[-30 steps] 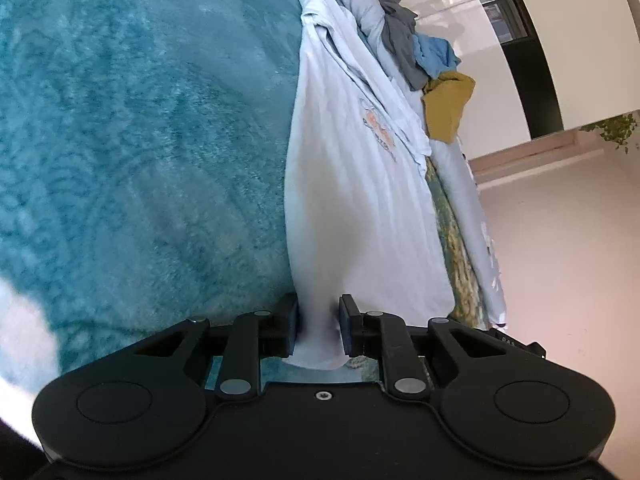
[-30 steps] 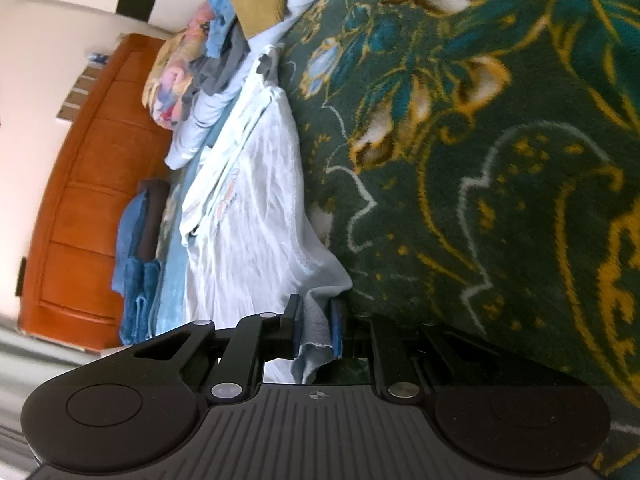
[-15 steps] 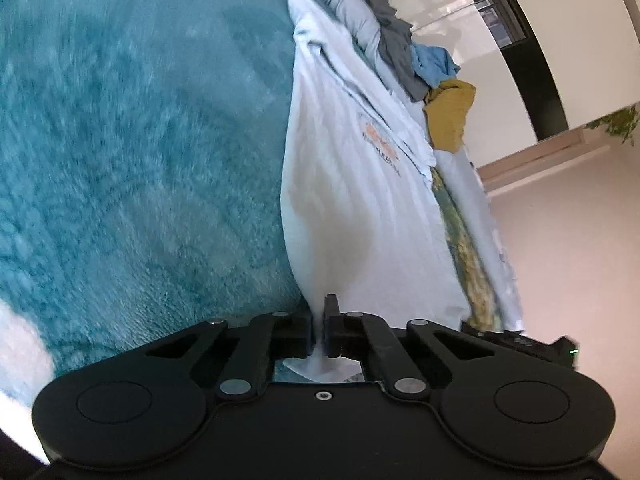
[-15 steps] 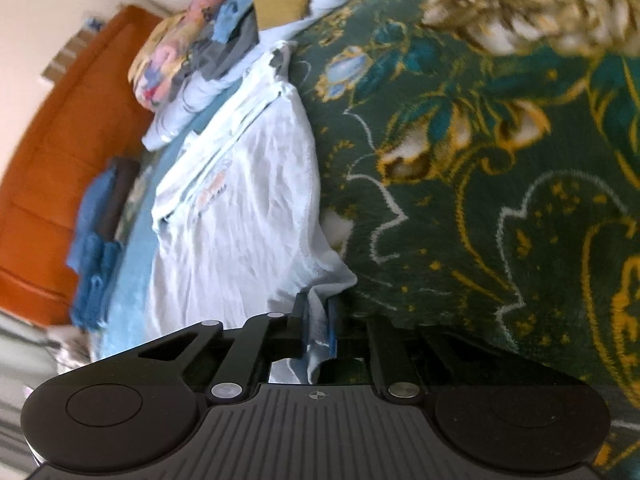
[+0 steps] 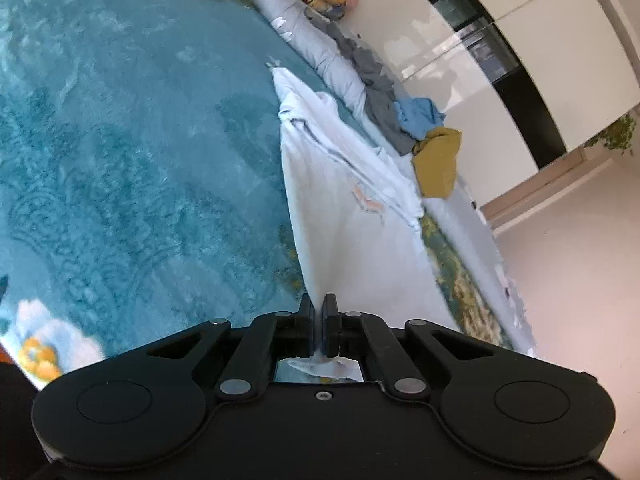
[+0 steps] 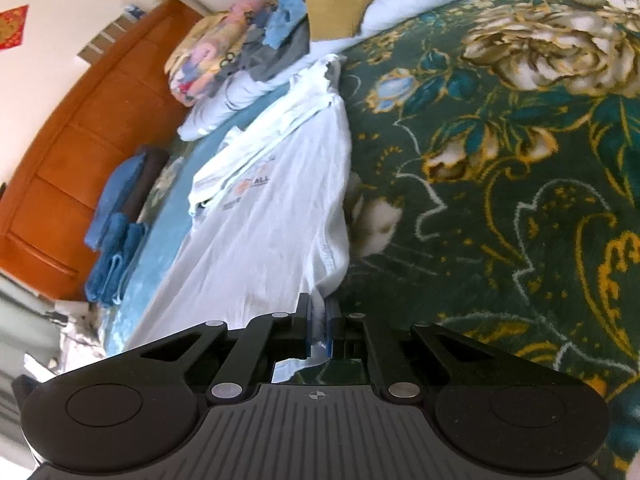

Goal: Fold clothes
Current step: 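Grasp the t-shirt hem with the left gripper while the right gripper grasps it too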

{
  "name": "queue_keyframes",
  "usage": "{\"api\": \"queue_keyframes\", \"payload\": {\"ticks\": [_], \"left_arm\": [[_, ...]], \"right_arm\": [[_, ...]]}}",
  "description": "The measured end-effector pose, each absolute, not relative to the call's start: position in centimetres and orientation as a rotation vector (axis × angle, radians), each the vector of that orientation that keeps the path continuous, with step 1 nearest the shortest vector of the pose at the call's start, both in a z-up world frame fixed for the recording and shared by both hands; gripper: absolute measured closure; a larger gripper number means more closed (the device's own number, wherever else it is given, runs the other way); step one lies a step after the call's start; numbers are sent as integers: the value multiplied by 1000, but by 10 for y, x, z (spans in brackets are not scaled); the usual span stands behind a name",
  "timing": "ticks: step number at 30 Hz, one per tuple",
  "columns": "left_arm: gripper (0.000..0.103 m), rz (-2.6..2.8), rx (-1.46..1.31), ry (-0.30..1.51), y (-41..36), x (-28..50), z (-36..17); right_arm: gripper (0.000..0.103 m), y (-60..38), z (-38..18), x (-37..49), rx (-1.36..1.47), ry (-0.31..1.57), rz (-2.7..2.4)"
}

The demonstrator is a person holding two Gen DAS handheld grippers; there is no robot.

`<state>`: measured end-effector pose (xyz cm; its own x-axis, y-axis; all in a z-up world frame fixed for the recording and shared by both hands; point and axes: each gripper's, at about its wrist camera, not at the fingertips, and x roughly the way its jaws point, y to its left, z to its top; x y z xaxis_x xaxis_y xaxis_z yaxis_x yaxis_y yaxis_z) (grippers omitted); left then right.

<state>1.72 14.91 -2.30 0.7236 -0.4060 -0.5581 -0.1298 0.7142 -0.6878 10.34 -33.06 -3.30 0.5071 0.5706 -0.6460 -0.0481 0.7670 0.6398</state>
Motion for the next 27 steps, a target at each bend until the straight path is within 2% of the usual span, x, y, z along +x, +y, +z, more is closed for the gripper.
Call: {"api": "queue_keyframes", "payload": {"ticks": [8,13,19,23,24,27], "left_arm": [[101,-140,-705,825,142,25,-42],[99,-133,-667,848,140,29,-49],[86,-155,-686,850,147,30,-55],[68,-196,-721,845,149,33,-59],[65,-204,-719,845,148,34,-59],[63,-224,-708,848,146,37,-58]], "right_arm": [[98,-333,-45,105,596,1019,380],[94,-338,-52,105,587,1034,363],[88,-358,-52,105,595,1023,315],[75,-368,-59,110,658,1040,343],[70,-366,-61,111,662,1042,359],[69,-357,-67,119,677,1050,413]]}}
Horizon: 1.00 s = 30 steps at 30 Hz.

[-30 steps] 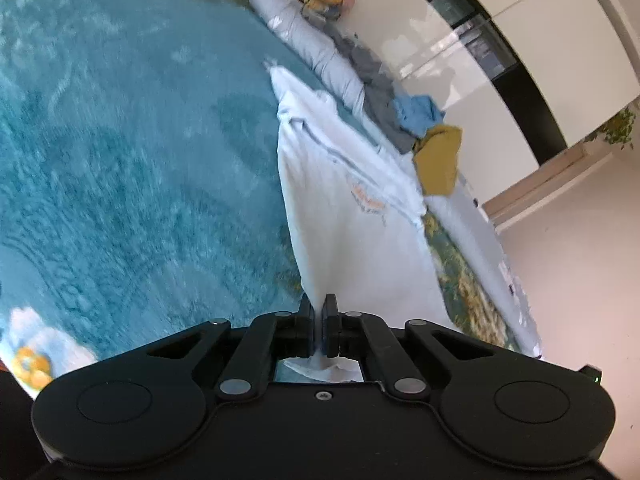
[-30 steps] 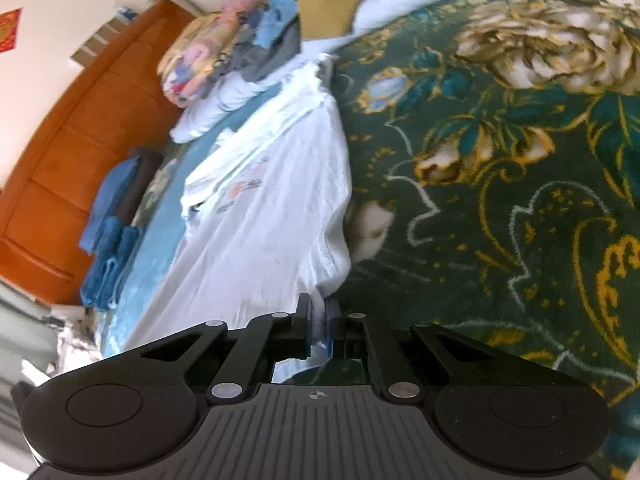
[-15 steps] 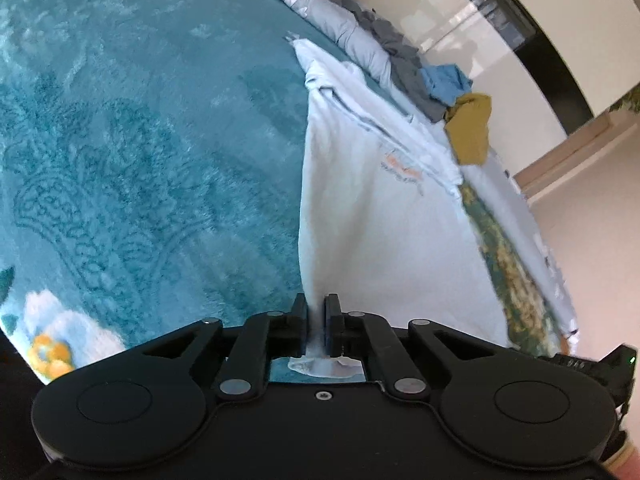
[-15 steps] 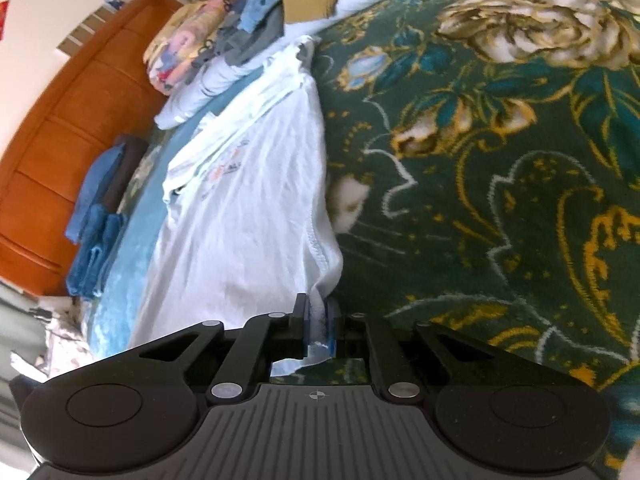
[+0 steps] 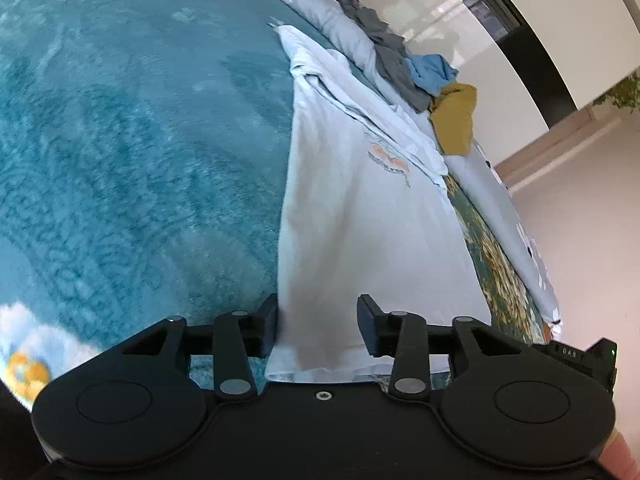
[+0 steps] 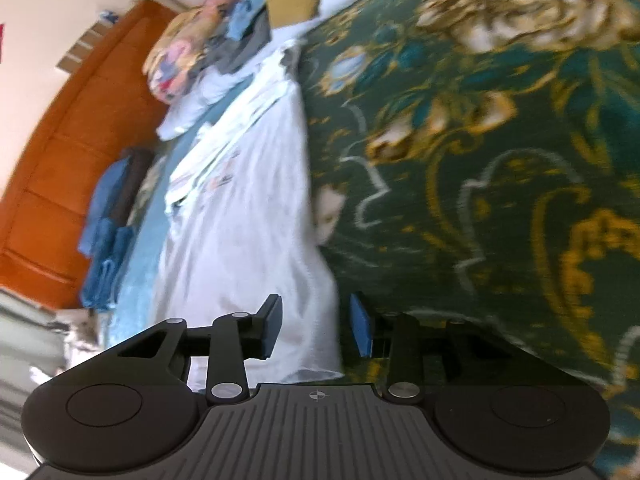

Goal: Fold clothes
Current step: 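Grasp the t-shirt hem with the left gripper while the right gripper grasps it too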

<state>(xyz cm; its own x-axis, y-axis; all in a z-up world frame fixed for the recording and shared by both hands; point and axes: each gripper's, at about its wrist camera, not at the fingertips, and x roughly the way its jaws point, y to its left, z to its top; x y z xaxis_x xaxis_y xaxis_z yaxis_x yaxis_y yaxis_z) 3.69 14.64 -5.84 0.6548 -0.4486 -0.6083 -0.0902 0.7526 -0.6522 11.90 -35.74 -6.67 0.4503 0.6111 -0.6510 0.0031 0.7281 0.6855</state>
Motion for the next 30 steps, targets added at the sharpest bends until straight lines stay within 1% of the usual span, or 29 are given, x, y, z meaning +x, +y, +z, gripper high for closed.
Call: {"api": "queue_keyframes", "payload": {"ticks": [8,9,10,12,13,14,15,16,17,18,23,30], "left_arm": [[63,-244,-768,839,150,40,-64],[63,-245,-764,839,149,40,-63],[63,-246,-760,839,148,41,-63],[65,-246,-756,837,148,40,-62],[67,-244,-755,834,148,39,-62],[75,-237,-748,836,148,37,-62],[86,-226,-734,841,147,37,-61],[93,-209,-715,846,147,37,-60],[100,-195,-702,851,146,37,-60],[102,-190,-697,846,145,36,-59],[103,-185,-646,803,137,28,-43],[103,-199,-621,757,143,13,-20]], "right_arm": [[71,-350,-78,133,751,1051,510],[79,-350,-78,133,750,1057,516],[90,-350,-79,132,748,1063,521],[96,-347,-81,130,727,1079,510],[97,-347,-80,128,730,1074,507],[97,-347,-80,127,731,1068,501],[98,-346,-79,126,725,1065,492],[98,-344,-77,124,712,1062,486],[99,-341,-75,124,695,1061,481],[99,-339,-72,123,678,1061,478],[100,-330,-62,117,621,1083,470],[100,-327,-45,100,605,1063,488]]}}
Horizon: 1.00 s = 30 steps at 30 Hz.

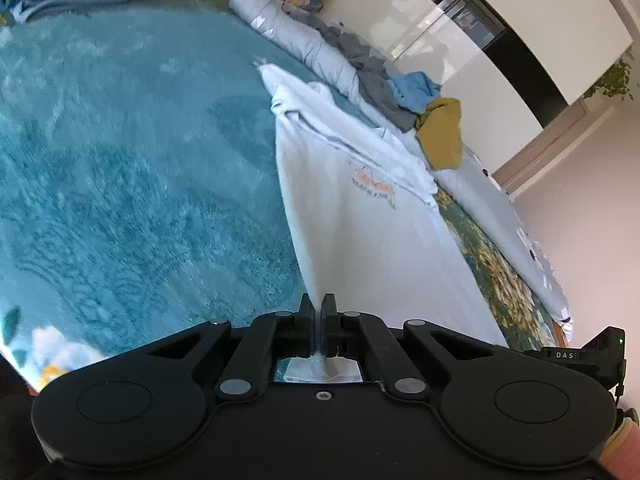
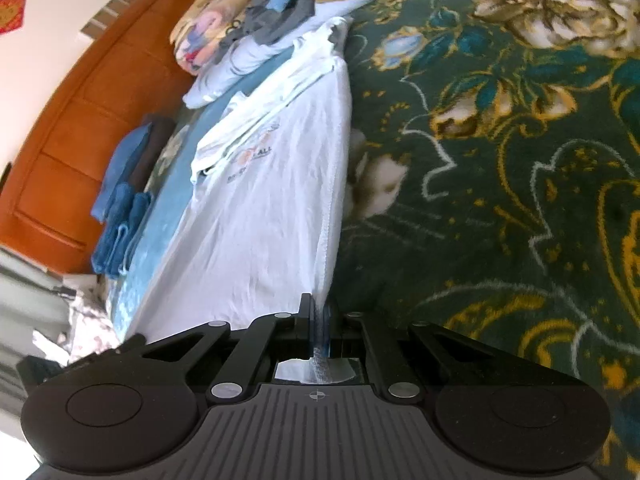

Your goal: Fold clothes

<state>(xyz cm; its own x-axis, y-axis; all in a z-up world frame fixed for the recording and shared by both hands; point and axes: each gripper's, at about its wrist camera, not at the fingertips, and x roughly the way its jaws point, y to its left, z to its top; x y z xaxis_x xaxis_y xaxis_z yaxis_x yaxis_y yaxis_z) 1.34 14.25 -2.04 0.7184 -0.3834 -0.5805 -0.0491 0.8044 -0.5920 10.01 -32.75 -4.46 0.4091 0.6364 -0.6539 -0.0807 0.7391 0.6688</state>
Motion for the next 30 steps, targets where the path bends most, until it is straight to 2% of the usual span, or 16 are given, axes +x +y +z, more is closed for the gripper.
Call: {"api": "queue_keyframes", "payload": {"ticks": [9,15,30], "left_arm": [[102,-201,-597,813,150,5,-22],[102,-242,-573,758,149,21,0],[101,-249,-601,640,164,124,59]], "right_arm": [[100,-333,-38,81,669,1040,501],[100,-335,-22,98,693,960,534],[100,-341,13,182,790,735,569]]}}
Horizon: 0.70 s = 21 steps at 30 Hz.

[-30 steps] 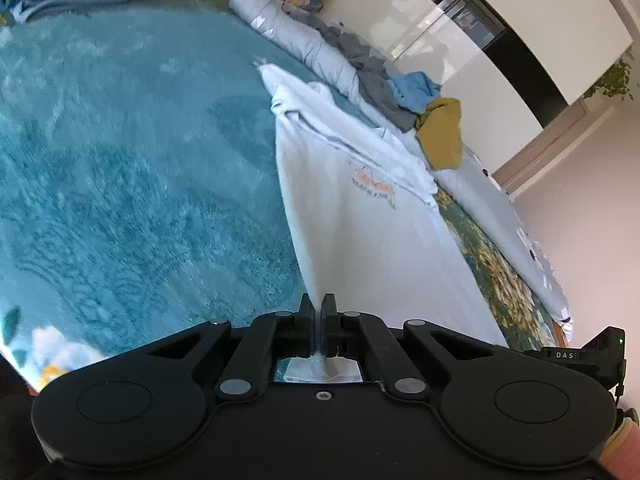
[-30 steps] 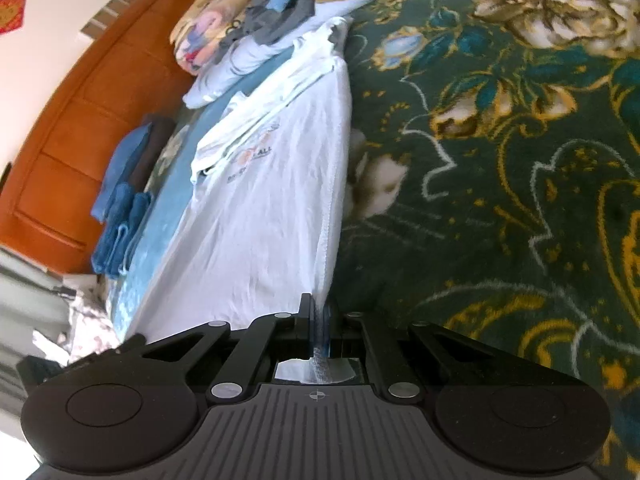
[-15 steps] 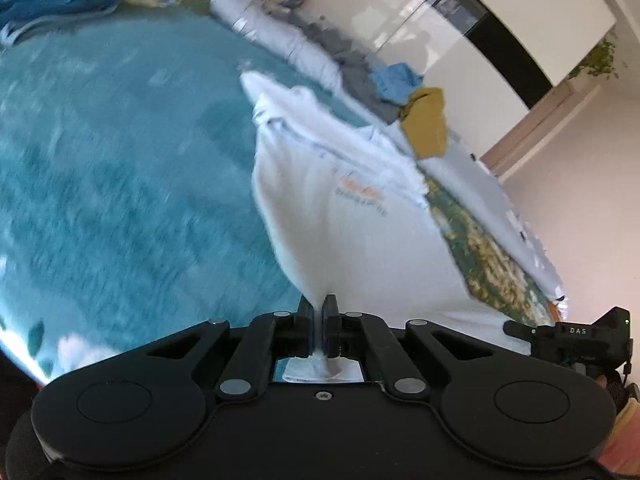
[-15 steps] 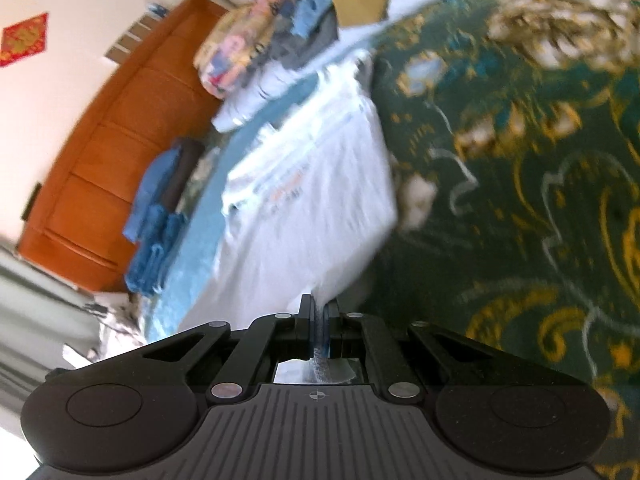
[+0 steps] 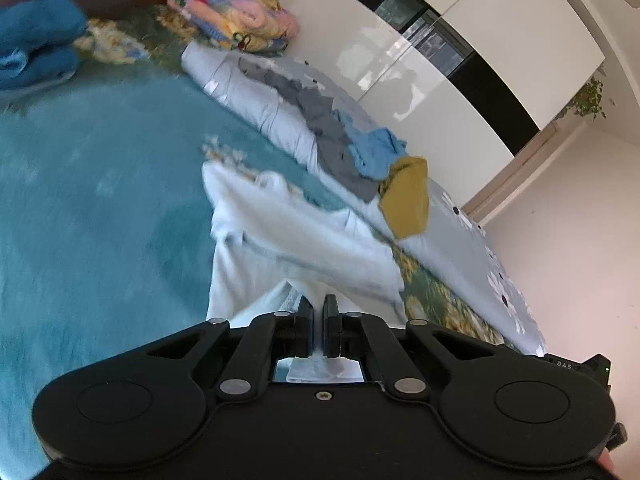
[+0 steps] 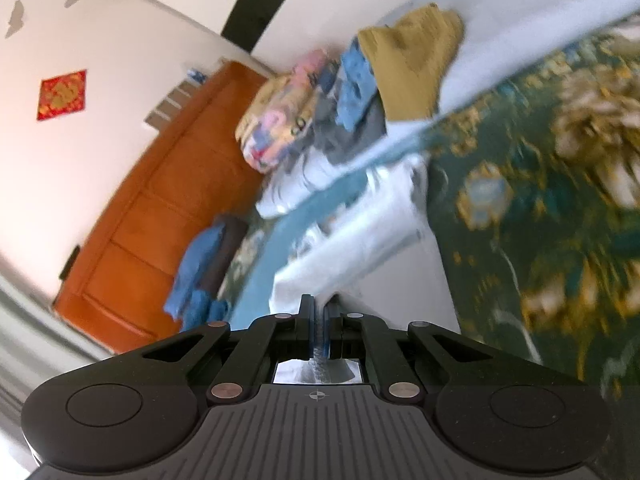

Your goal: Fold clothes

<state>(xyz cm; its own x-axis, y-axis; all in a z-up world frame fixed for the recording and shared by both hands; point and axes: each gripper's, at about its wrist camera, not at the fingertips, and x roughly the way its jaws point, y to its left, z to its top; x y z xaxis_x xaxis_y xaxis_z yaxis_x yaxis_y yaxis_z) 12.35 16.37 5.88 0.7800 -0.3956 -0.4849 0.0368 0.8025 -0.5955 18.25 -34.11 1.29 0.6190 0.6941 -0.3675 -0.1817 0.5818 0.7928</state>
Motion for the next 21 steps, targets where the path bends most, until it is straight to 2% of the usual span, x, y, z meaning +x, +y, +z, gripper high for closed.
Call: {"api": "queue_keyframes", "payload": {"ticks": [8,21], "left_arm": [[100,-218,-570,645,169,209,65],[99,-132,-571,706,182,333,31]], "right_arm": [[100,-327,21,255,790,683,522],[100,-294,1,377,743,734,403]]}}
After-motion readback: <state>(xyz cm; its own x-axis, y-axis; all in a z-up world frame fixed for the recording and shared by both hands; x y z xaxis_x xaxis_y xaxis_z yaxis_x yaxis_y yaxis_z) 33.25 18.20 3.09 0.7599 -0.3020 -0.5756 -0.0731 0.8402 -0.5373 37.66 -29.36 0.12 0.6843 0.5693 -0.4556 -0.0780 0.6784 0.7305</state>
